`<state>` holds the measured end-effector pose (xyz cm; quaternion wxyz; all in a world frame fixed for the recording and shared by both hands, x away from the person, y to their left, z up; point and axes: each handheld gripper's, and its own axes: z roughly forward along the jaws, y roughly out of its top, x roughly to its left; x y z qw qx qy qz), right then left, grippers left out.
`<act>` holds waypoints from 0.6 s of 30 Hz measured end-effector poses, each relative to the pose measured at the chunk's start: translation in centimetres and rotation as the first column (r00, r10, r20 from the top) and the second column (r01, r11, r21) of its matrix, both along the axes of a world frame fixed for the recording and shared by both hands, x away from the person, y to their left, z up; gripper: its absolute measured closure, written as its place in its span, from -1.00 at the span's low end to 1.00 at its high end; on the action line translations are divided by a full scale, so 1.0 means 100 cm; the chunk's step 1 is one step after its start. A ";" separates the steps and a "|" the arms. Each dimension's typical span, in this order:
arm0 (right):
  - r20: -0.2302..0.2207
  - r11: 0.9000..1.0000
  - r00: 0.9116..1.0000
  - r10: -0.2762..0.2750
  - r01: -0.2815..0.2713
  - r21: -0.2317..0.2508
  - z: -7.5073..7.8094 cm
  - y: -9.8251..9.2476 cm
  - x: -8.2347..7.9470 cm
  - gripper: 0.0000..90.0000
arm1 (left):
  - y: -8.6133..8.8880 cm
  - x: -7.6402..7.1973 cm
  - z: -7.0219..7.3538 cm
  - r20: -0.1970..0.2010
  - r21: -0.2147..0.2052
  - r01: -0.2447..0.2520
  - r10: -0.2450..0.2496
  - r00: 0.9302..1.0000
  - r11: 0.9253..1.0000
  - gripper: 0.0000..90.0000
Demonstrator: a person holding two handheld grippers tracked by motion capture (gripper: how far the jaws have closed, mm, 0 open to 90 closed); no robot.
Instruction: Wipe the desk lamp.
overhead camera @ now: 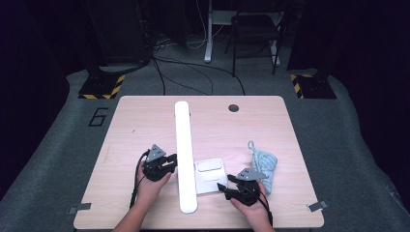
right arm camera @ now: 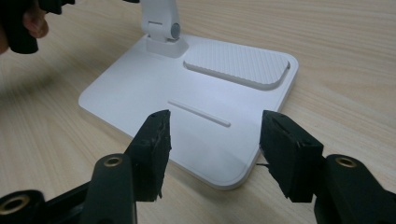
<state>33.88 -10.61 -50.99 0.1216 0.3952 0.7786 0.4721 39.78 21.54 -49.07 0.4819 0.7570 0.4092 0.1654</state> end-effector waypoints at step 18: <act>0.016 0.999 0.999 -0.028 0.028 0.030 0.003 -0.010 -0.002 -0.04 | -0.006 -0.013 0.004 0.015 -0.013 0.054 -0.054 0.998 0.998 0.30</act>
